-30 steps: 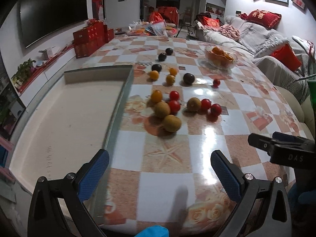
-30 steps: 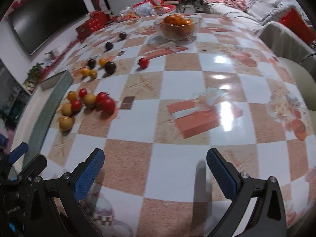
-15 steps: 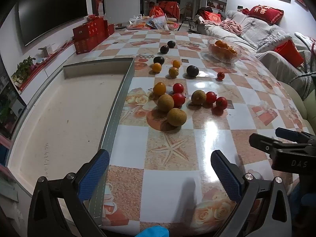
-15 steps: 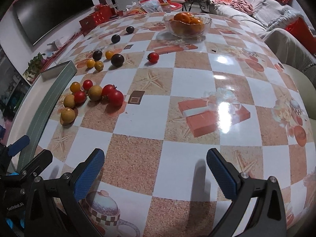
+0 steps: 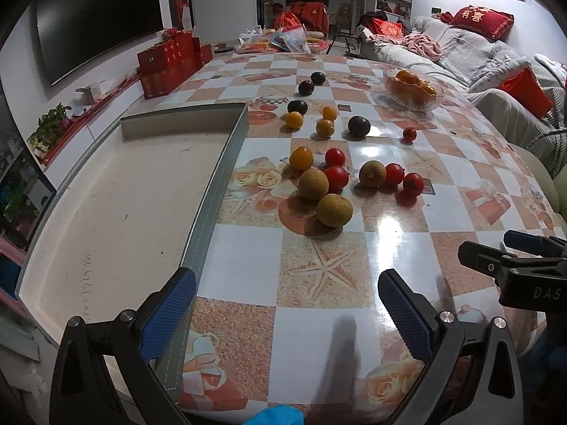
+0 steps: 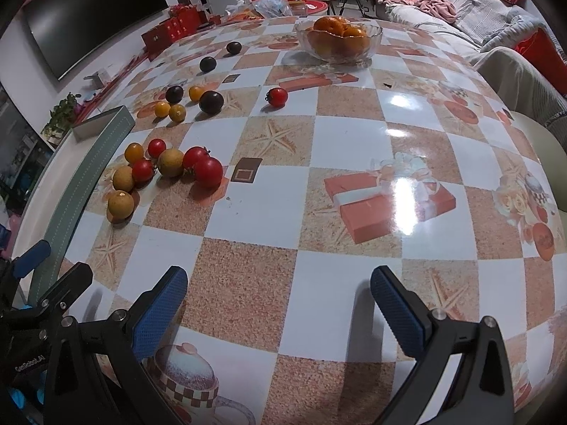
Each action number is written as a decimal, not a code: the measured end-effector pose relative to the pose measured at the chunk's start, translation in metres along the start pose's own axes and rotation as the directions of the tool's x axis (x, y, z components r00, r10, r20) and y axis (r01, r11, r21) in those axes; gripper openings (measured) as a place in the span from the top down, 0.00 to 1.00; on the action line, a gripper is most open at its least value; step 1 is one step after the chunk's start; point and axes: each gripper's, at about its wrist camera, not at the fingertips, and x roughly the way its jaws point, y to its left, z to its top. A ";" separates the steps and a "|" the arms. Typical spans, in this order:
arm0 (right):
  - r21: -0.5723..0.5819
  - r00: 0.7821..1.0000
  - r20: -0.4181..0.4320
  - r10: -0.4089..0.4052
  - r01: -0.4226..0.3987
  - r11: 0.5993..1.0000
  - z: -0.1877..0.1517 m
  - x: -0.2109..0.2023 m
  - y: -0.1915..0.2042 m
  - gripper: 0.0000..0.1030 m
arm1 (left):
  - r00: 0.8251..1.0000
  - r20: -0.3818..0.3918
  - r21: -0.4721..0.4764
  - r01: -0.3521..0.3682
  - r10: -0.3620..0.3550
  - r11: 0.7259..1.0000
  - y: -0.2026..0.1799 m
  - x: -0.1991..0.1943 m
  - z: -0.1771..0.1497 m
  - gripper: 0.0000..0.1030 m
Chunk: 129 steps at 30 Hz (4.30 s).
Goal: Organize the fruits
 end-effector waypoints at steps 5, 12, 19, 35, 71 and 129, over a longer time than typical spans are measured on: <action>0.007 1.000 -0.002 0.004 -0.004 1.000 0.000 0.001 -0.003 0.00 | 1.000 -0.003 0.000 -0.006 0.006 1.000 -0.001 0.002 0.002 0.00; 0.016 1.000 -0.004 0.007 -0.007 1.000 0.000 0.002 -0.007 0.00 | 1.000 -0.014 0.006 0.004 -0.004 1.000 -0.005 0.005 0.002 0.00; 0.021 1.000 -0.002 0.009 -0.009 1.000 0.001 0.002 -0.009 0.00 | 0.999 -0.047 -0.015 0.020 -0.021 1.000 -0.005 0.011 0.002 0.00; 0.021 1.000 -0.001 0.009 -0.009 1.000 0.005 0.002 -0.014 0.00 | 0.998 -0.059 -0.018 0.028 -0.029 0.999 -0.010 0.018 0.007 0.00; -0.176 0.994 0.103 -0.040 0.057 0.983 0.126 0.079 0.016 0.40 | 0.995 -0.093 -0.072 -0.037 0.030 0.997 -0.040 0.067 0.052 0.38; -0.345 0.945 -0.055 0.321 -0.320 0.883 0.093 0.053 0.235 0.77 | 0.992 -0.079 -0.153 -0.106 0.095 0.982 0.182 0.036 0.060 0.72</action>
